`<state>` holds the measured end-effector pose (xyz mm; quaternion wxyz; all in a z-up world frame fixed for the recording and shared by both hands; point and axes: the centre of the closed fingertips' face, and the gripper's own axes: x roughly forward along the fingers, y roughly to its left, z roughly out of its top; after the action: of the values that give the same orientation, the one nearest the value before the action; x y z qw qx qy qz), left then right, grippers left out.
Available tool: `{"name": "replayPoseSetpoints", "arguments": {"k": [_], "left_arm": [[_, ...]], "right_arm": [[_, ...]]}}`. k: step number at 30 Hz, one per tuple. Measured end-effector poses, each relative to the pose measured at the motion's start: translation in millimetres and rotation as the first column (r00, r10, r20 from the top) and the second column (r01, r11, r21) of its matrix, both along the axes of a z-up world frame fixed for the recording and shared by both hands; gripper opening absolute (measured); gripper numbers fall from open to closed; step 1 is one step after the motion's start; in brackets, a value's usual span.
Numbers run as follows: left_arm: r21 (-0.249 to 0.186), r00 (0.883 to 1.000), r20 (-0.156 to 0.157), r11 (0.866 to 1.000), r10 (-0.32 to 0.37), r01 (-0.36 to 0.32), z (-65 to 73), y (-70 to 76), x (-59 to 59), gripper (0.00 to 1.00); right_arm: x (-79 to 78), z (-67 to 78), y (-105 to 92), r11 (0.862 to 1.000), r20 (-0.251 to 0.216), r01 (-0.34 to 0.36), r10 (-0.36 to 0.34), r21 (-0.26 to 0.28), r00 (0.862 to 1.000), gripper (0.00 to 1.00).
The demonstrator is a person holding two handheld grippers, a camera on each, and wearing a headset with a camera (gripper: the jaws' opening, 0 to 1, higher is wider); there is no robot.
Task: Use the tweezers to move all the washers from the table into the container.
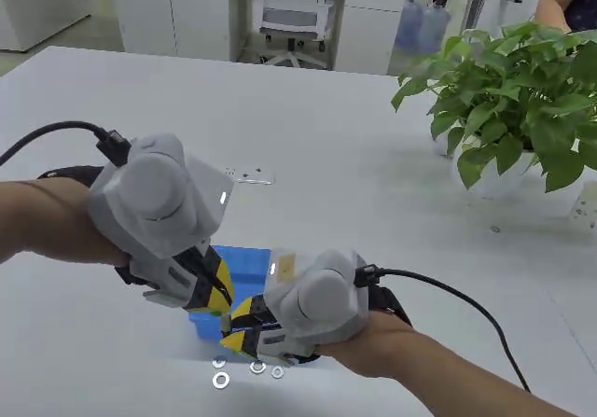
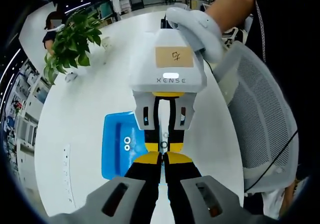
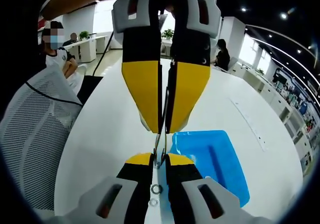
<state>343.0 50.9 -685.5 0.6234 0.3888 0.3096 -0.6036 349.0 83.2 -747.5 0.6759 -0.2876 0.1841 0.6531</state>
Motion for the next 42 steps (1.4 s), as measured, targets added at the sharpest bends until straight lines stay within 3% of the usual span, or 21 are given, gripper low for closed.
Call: {"name": "replayPoseSetpoints", "arguments": {"k": [19,31,42], "left_arm": [[-0.002,0.999,-0.046,1.000,0.014,-0.015,-29.4,5.9,-16.5,0.06],[0.002,0.998,-0.065,1.000,0.025,-0.025,-41.6,8.0,-19.0,0.06],[-0.016,0.997,-0.070,0.999,0.044,-0.046,-42.0,8.7,-15.1,0.06]], "right_arm": [[-19.7,-29.3,2.4,0.999,-0.047,-0.023,0.022,-0.029,0.999,0.11],[-24.9,-41.8,3.9,0.999,-0.066,-0.034,0.031,-0.042,0.997,0.11],[-24.4,-45.3,4.7,0.999,-0.074,-0.029,0.026,-0.046,0.997,0.12]]}}
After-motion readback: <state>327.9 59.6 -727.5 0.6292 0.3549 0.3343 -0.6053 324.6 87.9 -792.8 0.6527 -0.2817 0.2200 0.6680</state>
